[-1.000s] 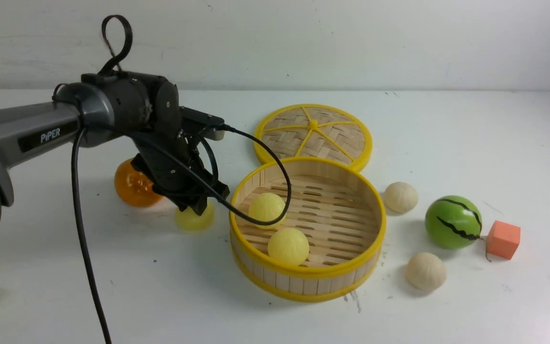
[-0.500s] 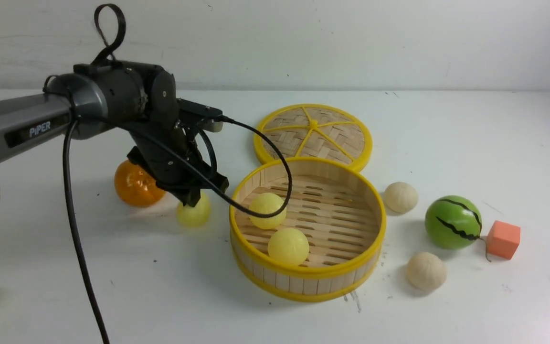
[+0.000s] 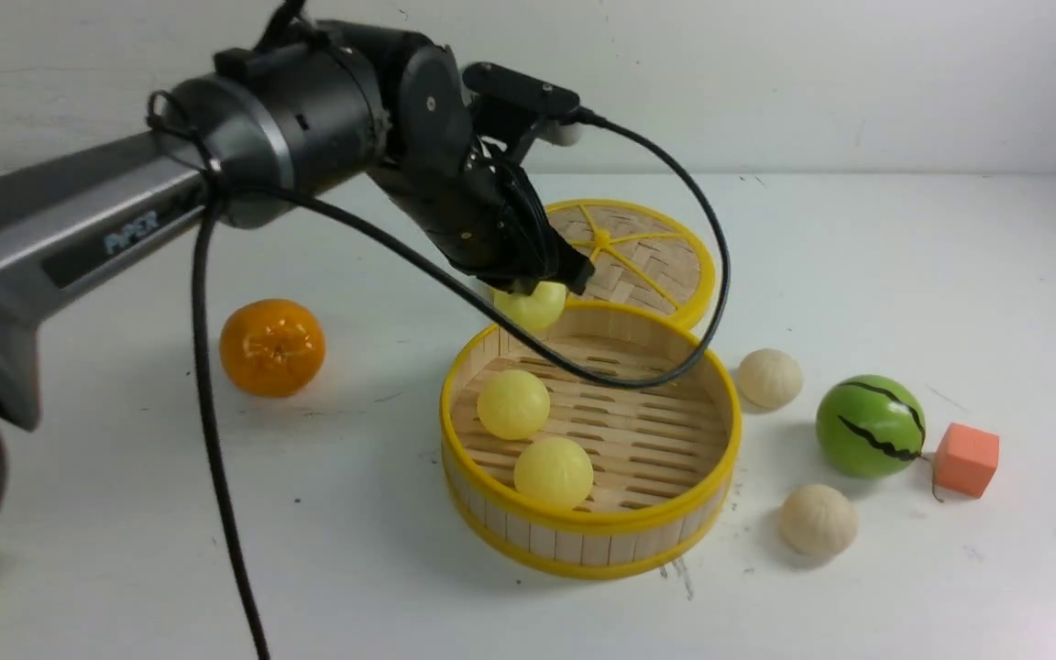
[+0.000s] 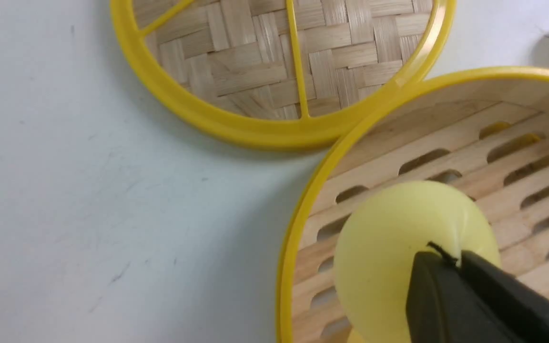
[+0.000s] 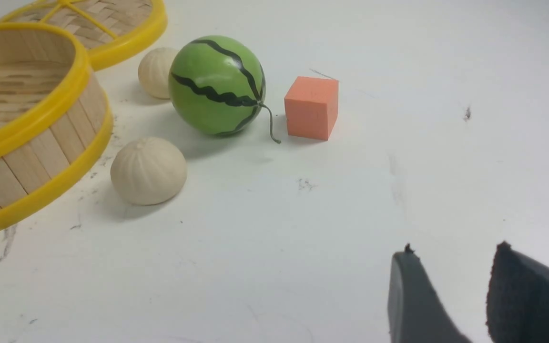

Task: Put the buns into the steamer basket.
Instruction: Use the left arm to put the steamed stuffed bun into the steamer, then use the right arm to grab a steamed stuffed bun

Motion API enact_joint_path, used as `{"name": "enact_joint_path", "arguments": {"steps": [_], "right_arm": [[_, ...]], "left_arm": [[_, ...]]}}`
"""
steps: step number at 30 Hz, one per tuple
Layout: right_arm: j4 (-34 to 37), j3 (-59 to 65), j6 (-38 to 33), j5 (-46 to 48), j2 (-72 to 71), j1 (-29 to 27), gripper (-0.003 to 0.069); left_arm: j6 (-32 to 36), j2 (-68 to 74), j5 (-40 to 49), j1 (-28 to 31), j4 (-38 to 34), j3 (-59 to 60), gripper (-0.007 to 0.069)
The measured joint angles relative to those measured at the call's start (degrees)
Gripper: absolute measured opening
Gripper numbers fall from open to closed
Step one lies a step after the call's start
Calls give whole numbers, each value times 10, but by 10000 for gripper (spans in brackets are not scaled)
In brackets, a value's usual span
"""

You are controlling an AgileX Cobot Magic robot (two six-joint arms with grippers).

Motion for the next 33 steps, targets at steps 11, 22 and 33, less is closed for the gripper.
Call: {"name": "enact_joint_path", "arguments": {"steps": [11,22,33], "right_arm": [[0,0,0,0,0,0,239],[0,0,0,0,0,0,239],[0,0,0,0,0,0,239]], "left_arm": [[0,112,-3,-2,-7,-75,83],[-14,30,133,-2,-8,-114,383],[-53,-204,217,-2,22,-29,-13]]}}
